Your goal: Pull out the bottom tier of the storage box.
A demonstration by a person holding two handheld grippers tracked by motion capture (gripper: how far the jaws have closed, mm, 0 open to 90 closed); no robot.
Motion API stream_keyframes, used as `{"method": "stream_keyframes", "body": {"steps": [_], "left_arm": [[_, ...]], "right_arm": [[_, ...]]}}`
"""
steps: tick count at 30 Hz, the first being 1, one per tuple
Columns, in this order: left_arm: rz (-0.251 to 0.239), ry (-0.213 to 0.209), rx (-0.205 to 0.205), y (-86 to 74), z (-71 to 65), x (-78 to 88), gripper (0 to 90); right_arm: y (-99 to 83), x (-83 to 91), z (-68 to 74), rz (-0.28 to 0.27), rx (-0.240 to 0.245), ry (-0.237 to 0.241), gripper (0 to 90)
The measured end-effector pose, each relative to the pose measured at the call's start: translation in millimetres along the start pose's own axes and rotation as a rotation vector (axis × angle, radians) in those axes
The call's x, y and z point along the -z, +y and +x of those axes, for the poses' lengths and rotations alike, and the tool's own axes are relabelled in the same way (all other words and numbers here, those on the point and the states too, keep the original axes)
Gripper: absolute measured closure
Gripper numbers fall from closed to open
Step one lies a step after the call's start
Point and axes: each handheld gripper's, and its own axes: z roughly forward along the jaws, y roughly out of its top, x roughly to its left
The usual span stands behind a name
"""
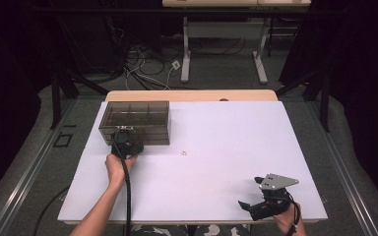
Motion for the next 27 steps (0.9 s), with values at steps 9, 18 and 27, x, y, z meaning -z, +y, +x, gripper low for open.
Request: {"method": "stream_keyframes", "body": {"steps": [9, 18, 27], "left_arm": [[-0.001, -0.009, 0.001, -1.7, 0.1, 2.1, 55.8], [0.008, -0.013, -0.004, -5.1, 0.5, 4.1, 55.8], [0.003, -0.017, -0.014, -8.9, 0.8, 5.7, 55.7]], "right_arm": [[0.1, 0.1, -0.2, 0.0, 0.008, -0.001, 0.5], [0.0, -0.4, -0.1, 0.001, 0.005, -0.001, 0.5], [0.0, -0.8, -0.1, 0.003, 0.005, 0.0, 0.5]]}}
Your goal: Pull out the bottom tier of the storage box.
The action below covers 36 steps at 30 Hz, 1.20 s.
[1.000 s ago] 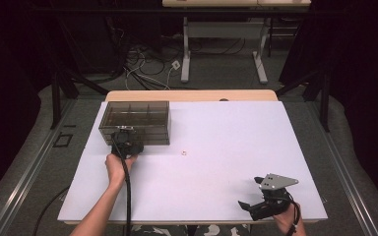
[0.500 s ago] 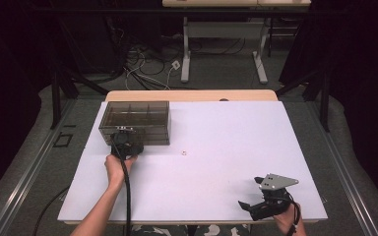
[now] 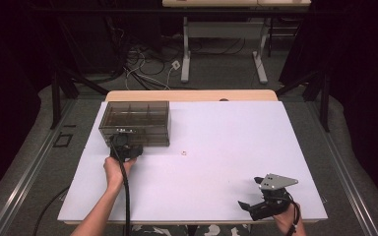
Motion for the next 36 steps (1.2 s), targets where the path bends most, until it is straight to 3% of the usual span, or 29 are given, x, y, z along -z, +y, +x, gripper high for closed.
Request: {"method": "stream_keyframes", "body": {"steps": [3, 6, 9, 15, 21, 25, 29, 36], "left_arm": [[-0.003, -0.004, -0.021, -0.5, 0.6, 0.9, 53.6], [-0.018, -0.011, -0.045, -1.8, 1.6, 5.3, 39.5], [-0.032, -0.039, -0.059, -4.5, 4.4, 11.1, 29.1], [-0.05, -0.095, -0.113, -8.6, 13.2, 16.0, 18.3], [-0.106, -0.135, -0.182, -10.4, 20.2, 24.4, 13.5], [-0.121, -0.12, -0.244, -9.7, 21.8, 27.5, 8.1], [-0.143, -0.158, -0.296, -10.2, 23.7, 27.6, 1.6], [-0.186, -0.171, -0.393, -8.9, 26.9, 31.3, 0.0]], "right_arm": [[0.2, 0.0, 0.4, 0.0, 0.003, -0.001, 0.5], [0.0, 0.5, 0.3, 0.0, 0.0, 0.0, 0.5], [-0.3, 0.7, 0.3, 0.0, -0.003, 0.001, 0.5], [0.0, 1.0, 0.9, 0.002, 0.002, 0.003, 0.5], [-0.2, 1.0, 0.7, 0.0, 0.001, 0.003, 0.5], [-0.3, 1.0, 1.2, 0.002, -0.005, 0.004, 0.5], [-0.2, 1.2, 0.9, 0.009, 0.01, 0.004, 0.6], [-0.4, -0.1, 1.6, -0.006, 0.013, 0.005, 0.6]]}}
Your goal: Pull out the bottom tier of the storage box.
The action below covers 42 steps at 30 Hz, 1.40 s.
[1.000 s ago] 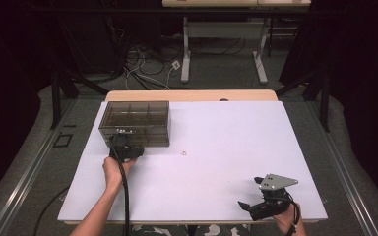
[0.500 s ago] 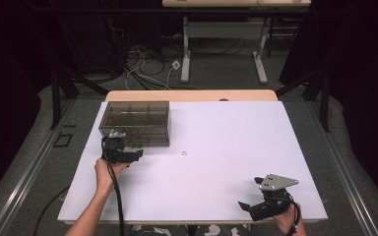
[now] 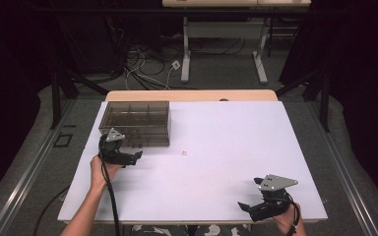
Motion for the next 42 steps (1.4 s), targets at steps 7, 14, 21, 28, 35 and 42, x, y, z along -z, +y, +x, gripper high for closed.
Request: {"method": "stream_keyframes", "body": {"steps": [7, 14, 21, 28, 35, 42], "left_arm": [[-0.003, 0.011, -0.116, 1.4, 0.8, -2.5, 0.0], [0.024, 0.017, -0.209, 2.9, 0.4, -5.1, 3.8], [0.025, 0.039, -0.256, 2.6, 3.8, -1.9, 16.1], [0.014, 0.051, -0.294, 1.4, 10.5, 1.3, 29.2], [0.043, 0.081, -0.398, 2.5, 19.0, 7.2, 44.0], [0.07, 0.077, -0.454, 1.0, 24.6, 6.1, 49.5]], "right_arm": [[0.3, 0.1, 0.8, 0.001, -0.001, 0.0, 0.6], [0.0, 0.0, -0.1, 0.0, 0.001, 0.002, 0.6], [0.3, 0.8, 0.4, 0.004, -0.001, 0.006, 0.6], [0.7, 1.6, 1.3, 0.0, 0.006, 0.002, 0.6], [0.8, 0.5, 1.3, 0.002, 0.002, 0.011, 0.6], [0.3, -0.4, 0.7, -0.004, -0.002, 0.01, 0.6]]}}
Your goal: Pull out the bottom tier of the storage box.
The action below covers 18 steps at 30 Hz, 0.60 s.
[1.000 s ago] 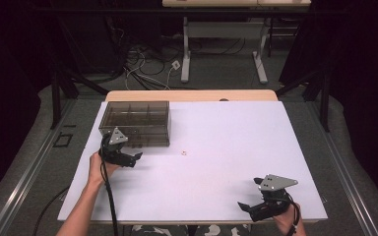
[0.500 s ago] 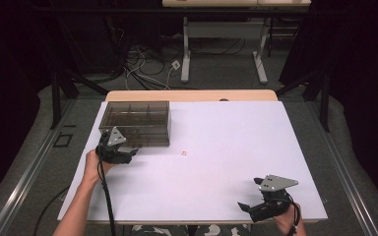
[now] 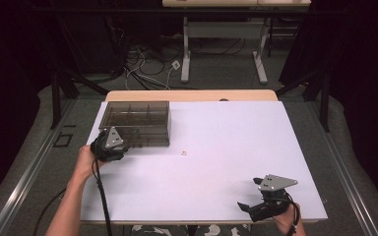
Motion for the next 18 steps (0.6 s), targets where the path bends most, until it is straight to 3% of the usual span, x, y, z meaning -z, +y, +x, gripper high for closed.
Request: {"method": "stream_keyframes", "body": {"steps": [4, 18], "left_arm": [[0.015, -0.003, -0.001, -2.6, 2.6, -3.3, 54.4], [0.015, 0.0, -0.115, 2.5, 5.3, -7.7, 65.3]], "right_arm": [[0.1, -0.1, 0.1, 0.0, -0.003, 0.001, 0.6], [0.2, 0.0, -0.2, 0.009, -0.001, 0.004, 0.5]]}}
